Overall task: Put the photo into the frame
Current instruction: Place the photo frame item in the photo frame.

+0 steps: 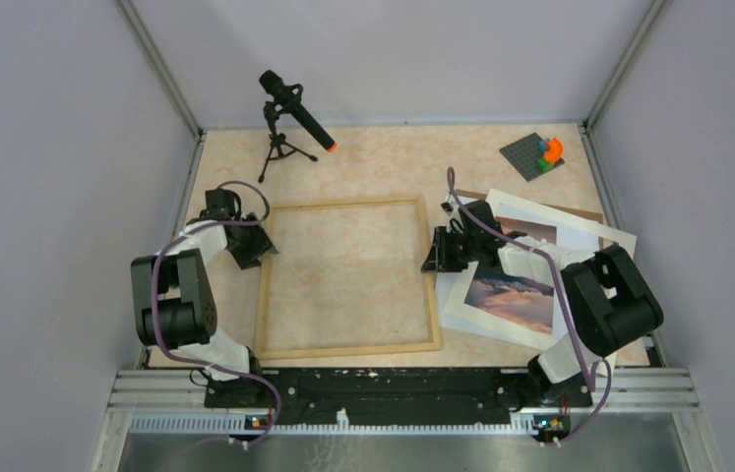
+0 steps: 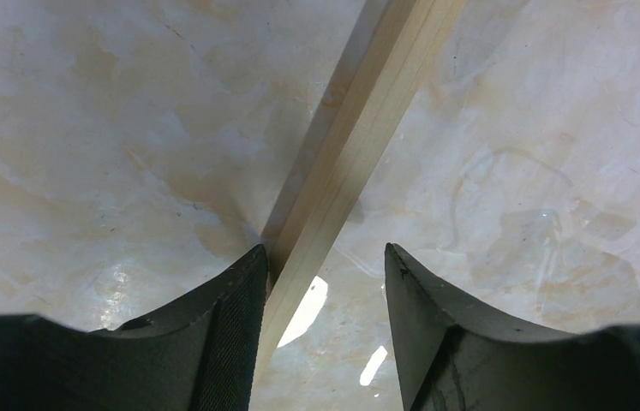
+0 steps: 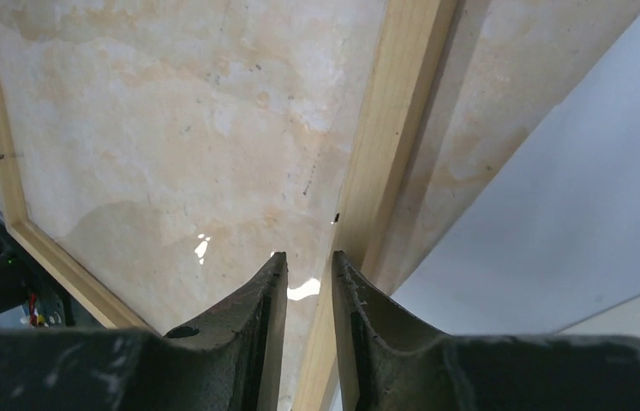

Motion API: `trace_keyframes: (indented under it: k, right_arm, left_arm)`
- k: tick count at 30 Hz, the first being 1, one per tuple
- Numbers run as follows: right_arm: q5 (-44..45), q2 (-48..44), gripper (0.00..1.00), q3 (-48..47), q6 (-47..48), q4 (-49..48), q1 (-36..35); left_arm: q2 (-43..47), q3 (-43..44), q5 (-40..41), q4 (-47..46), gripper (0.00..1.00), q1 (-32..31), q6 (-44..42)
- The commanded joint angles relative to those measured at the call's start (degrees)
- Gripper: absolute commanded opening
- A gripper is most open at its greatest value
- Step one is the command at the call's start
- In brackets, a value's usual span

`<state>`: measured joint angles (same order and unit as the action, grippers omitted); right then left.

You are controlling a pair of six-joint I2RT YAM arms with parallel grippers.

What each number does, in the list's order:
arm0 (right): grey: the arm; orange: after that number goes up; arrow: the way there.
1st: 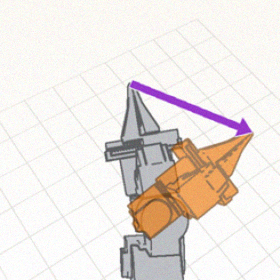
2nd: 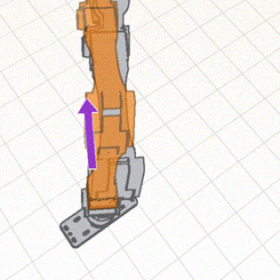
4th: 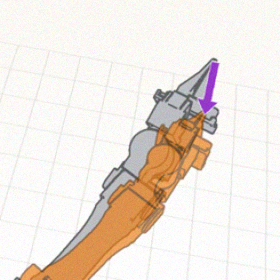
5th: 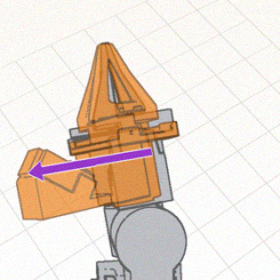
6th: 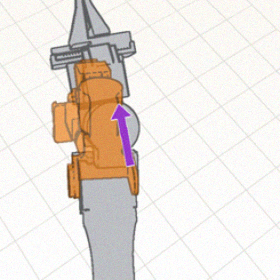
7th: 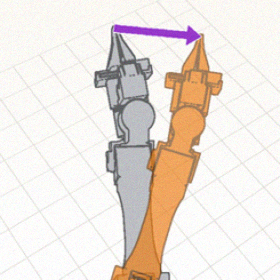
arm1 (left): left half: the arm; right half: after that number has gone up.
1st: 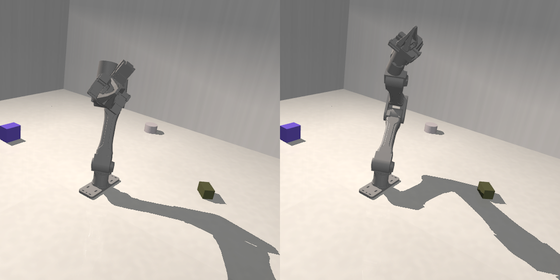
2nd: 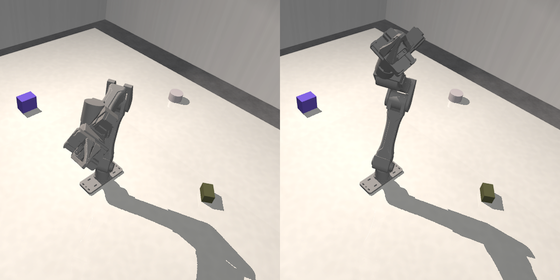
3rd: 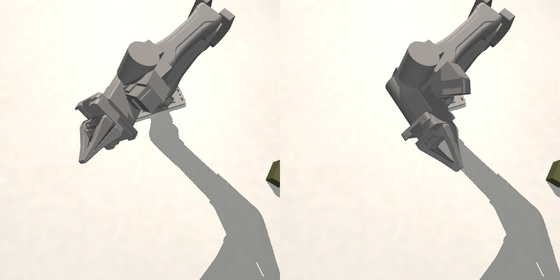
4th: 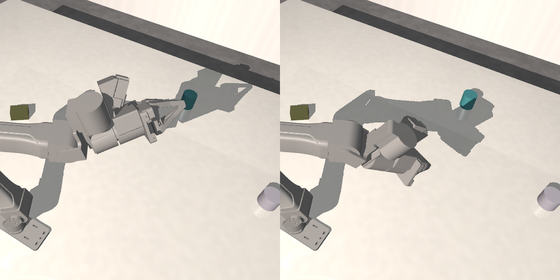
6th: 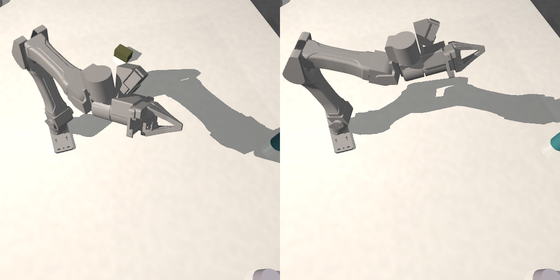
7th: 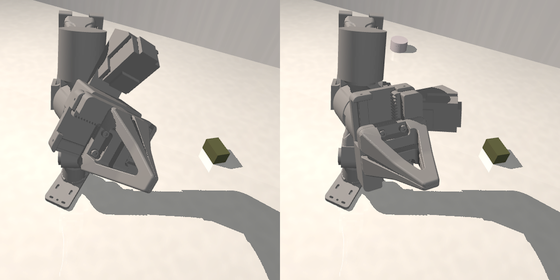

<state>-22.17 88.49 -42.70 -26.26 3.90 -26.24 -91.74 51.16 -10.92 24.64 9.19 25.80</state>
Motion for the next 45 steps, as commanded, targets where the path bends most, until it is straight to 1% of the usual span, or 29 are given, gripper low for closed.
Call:
trace_keyframes:
  k: [1, 5, 10, 12, 15, 17, 19, 21, 23, 27, 30, 36, 45]
  right_arm:
    - [2.26, 2.85, 0.26, 0.53, -0.29, -2.78, -1.23]
    - [3.54, 4.01, 0.27, -0.02, -0.72, -3.01, -2.81]
    - [12.94, 4.53, 0.28, -2.36, -0.39, 2.26, -6.12]
    - [15.26, 4.38, 0.29, -2.96, 0.07, 3.37, -6.98]
    - [13.7, 3.07, 0.33, -5.5, 1.55, 4.91, -7.37]
    - [11.83, 1.42, 0.37, -9.44, 2.7, 8.07, -7.34]
    - [11.74, -0.7, 0.4, -12.97, 3.46, 10.64, -7.21]
    - [12.56, -1.88, 0.43, -15.9, 4.47, 12.82, -6.36]
    - [12.59, -1.8, 0.45, -17.15, 4.83, 12.2, -4.49]
    - [12.33, 1.66, 0.47, -19.8, 5.25, 11.47, -2.11]
    - [12.06, 4.94, 0.52, -22.83, 5.44, 11.1, -2.03]
    - [13.26, 10.87, 0.52, -25.13, 5.24, 9.71, -2.06]
    - [13.27, 16.32, 0.46, -25.88, 5.24, 8.54, -2.49]
  left_arm:
    - [-0.62, -2.75, -0.6, 2.35, 0.6, 0.22, 0.13]
    - [-0.37, -3.0, -1.91, 2.14, 0.61, 0.17, 0.13]
    - [-0.41, -3.5, -3.4, 1.73, 0.62, 0.21, 0.21]
    - [-0.17, -3.57, -3.22, 1.68, 0.63, 0.22, 0.18]
    - [0.22, -3.25, -2.69, 1.92, 0.64, 0.43, -0.32]
    - [0.45, -2.68, -2.41, 2.49, 0.67, 0.9, -0.8]
    - [0.87, -2.18, -2.36, 3.04, 0.69, 1.68, -1.41]
    - [1.61, -1.58, -2.01, 3.5, 0.72, 2.31, -1.9]
    - [2.56, -1.13, -1.73, 3.59, 0.77, 2.47, -2.11]
    - [3.75, 0.31, -2.68, 3.22, 0.84, 2.5, -1.75]
    - [3.47, 1.65, -2.32, 3.05, 0.89, 2.57, -1.44]
    - [-0.09, 3.84, -3.76, 1.44, 0.89, 2.71, -0.42]
    - [-3.29, 2.99, -6.16, -0.95, 0.89, 2.7, -0.96]
